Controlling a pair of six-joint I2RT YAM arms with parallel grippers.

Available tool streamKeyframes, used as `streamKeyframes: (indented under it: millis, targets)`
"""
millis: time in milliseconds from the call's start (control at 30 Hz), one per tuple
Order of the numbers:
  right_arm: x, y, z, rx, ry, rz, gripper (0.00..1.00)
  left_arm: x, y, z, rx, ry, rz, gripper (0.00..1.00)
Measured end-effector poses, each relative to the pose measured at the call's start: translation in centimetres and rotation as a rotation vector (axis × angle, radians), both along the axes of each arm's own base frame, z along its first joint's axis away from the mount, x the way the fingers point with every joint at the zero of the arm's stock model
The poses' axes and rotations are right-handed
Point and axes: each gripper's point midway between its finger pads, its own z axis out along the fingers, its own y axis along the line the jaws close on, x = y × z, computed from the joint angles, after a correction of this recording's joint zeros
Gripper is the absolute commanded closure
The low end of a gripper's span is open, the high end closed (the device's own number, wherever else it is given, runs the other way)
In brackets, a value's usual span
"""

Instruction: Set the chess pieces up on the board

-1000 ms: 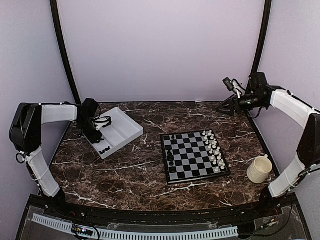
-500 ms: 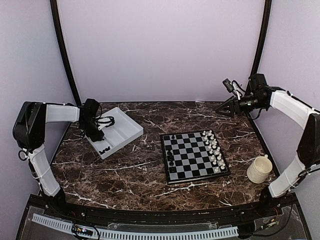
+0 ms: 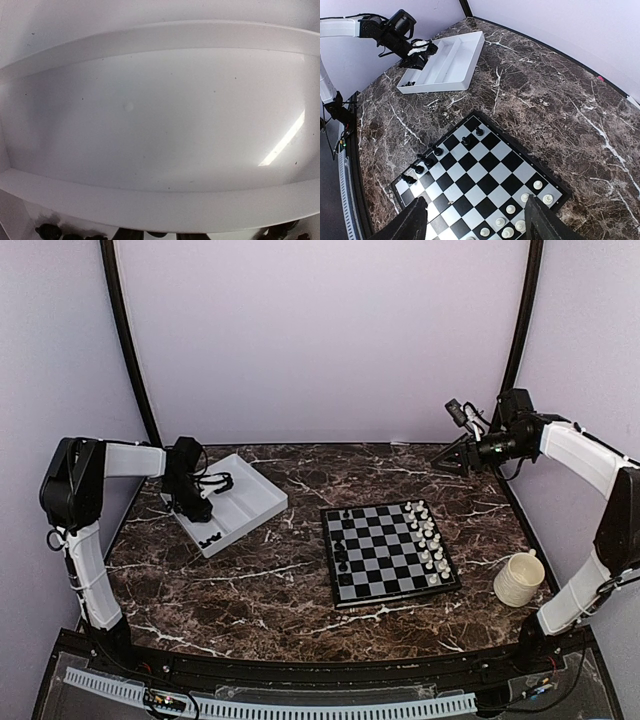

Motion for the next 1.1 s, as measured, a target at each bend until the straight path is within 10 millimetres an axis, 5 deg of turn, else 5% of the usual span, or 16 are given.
streamKeyframes:
  millis: [333, 1100]
  targets:
    - [-0.1, 0.0, 0.0, 0.001, -0.007, 0.008, 0.33, -1.8, 0.1, -0.1, -0.035, 0.040, 0.066, 0.68]
    - [-0.2, 0.1, -0.1, 0.002, -0.008, 0.015, 0.34, -1.8, 0.2, -0.2, -0.042, 0.082, 0.140, 0.88]
